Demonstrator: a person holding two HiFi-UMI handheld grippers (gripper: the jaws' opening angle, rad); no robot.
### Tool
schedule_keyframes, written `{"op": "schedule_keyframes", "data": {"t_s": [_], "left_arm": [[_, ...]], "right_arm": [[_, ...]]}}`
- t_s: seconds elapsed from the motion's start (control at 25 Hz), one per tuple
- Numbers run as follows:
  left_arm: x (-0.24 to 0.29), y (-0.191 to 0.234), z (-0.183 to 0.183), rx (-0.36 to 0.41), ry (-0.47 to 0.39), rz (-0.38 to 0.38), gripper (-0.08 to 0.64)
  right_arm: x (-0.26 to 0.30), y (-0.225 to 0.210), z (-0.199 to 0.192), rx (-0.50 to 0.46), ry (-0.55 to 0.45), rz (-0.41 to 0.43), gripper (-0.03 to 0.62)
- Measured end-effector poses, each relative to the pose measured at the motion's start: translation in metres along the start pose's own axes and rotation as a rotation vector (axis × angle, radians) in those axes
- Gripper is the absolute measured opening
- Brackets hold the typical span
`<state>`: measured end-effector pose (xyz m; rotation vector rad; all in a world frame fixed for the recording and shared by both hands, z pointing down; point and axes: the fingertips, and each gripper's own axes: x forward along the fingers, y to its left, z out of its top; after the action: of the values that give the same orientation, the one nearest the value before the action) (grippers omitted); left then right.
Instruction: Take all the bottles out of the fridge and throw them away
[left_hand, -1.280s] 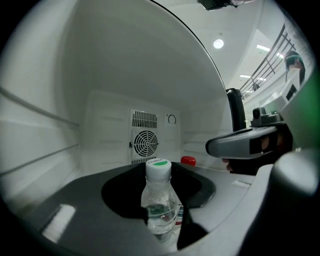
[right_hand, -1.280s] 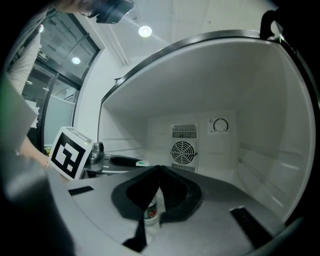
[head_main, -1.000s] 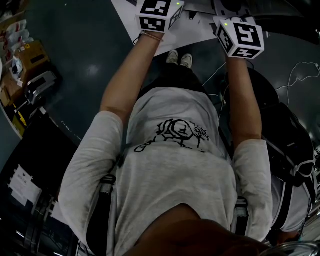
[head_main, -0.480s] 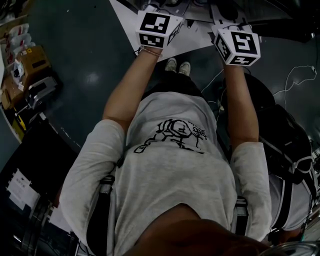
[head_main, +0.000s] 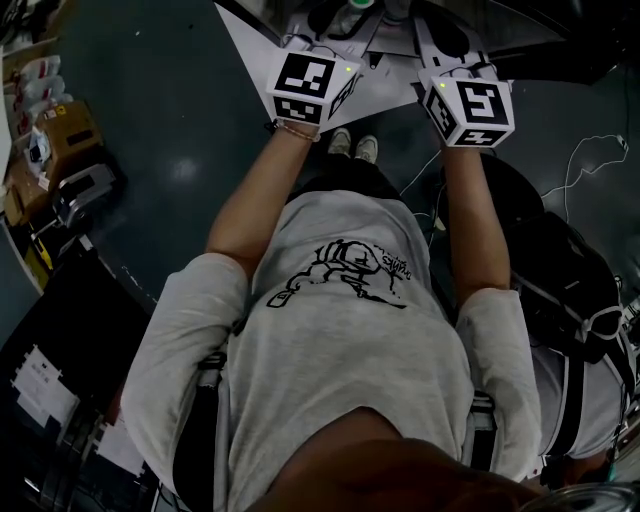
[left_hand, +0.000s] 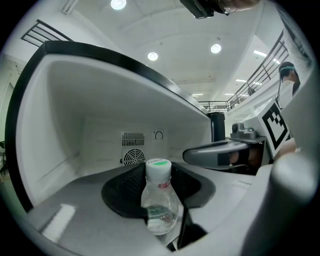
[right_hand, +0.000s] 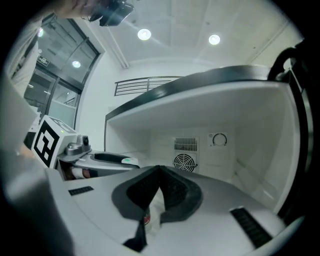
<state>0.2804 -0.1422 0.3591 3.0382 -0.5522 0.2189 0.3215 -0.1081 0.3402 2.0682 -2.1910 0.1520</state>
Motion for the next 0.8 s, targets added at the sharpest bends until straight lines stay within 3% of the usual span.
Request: {"op": "schedule_keyframes", "data": {"t_s": [0.8], "left_arm": [[-0.042, -0.037, 0.042, 0.000, -0.031, -0.062, 0.158]], "right_arm": [[-0.044, 0.020, 0.036, 0.004, -0.023, 0.006, 0.009]]}}
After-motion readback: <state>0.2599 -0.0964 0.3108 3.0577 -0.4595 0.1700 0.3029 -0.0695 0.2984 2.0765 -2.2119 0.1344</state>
